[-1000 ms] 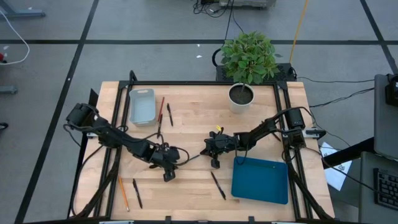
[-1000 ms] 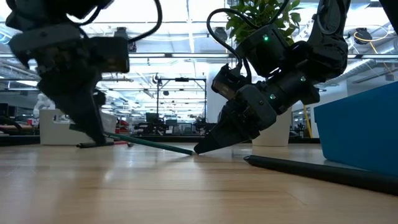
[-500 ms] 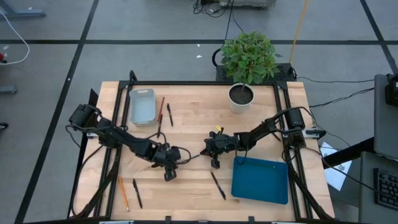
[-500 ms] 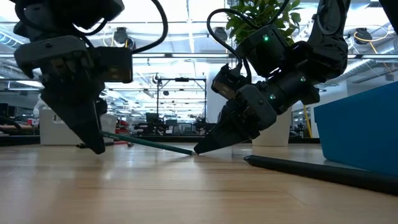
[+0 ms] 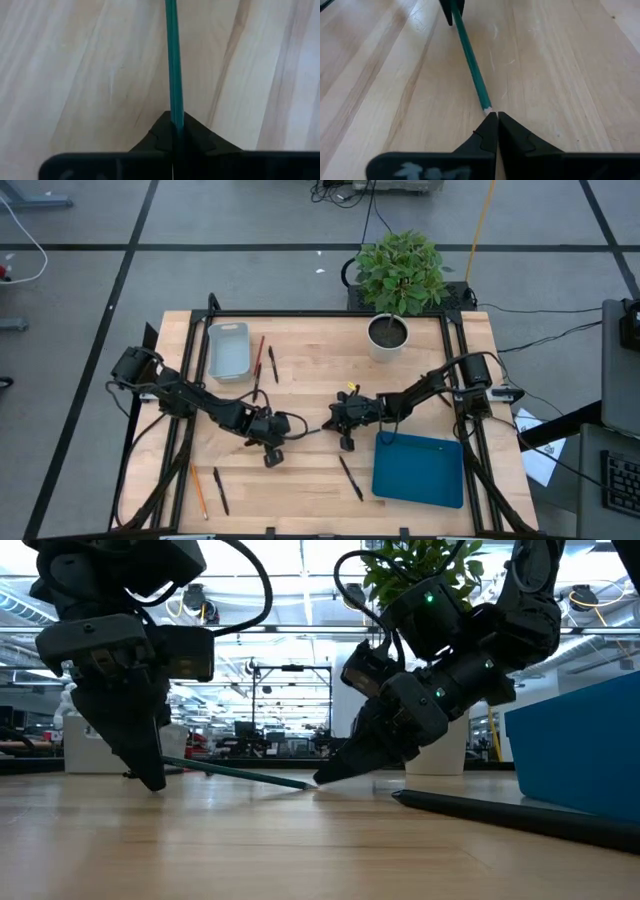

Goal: Sort pens & pencils
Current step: Put the green pencil into the blue bin

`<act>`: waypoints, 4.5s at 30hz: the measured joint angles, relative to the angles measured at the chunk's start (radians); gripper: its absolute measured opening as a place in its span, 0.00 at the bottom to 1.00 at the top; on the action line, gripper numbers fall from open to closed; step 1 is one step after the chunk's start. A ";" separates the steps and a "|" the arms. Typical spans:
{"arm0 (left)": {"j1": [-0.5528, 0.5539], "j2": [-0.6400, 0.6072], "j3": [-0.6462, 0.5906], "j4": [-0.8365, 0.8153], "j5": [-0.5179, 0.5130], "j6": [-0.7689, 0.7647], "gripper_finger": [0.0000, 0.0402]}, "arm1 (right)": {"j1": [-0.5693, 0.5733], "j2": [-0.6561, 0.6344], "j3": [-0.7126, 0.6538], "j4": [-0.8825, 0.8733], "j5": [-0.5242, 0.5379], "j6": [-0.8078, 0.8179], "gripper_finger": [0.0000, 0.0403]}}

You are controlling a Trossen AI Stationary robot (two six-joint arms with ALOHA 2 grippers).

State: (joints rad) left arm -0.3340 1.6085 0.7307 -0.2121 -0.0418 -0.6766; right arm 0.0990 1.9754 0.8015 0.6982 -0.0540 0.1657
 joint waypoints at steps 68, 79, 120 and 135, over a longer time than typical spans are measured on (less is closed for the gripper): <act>0.117 -0.139 -0.302 1.289 -0.397 0.588 0.04 | -0.016 -0.202 -0.097 0.758 0.190 -0.186 0.73; 0.109 -0.140 -0.301 1.317 -0.359 0.619 0.04 | -0.059 -0.173 -0.054 0.775 0.193 -0.080 0.72; 0.126 -0.149 -0.301 1.251 -0.328 0.622 0.41 | -0.061 -0.214 0.021 0.569 0.163 -0.065 0.03; 0.038 -0.614 -0.301 0.696 -0.439 0.606 0.77 | 0.064 -0.876 -0.084 -0.272 0.368 -0.230 0.03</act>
State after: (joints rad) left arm -0.2962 0.9946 0.4301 0.4841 -0.4811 -0.0705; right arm 0.1629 1.0996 0.7177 0.4263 0.3137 -0.0642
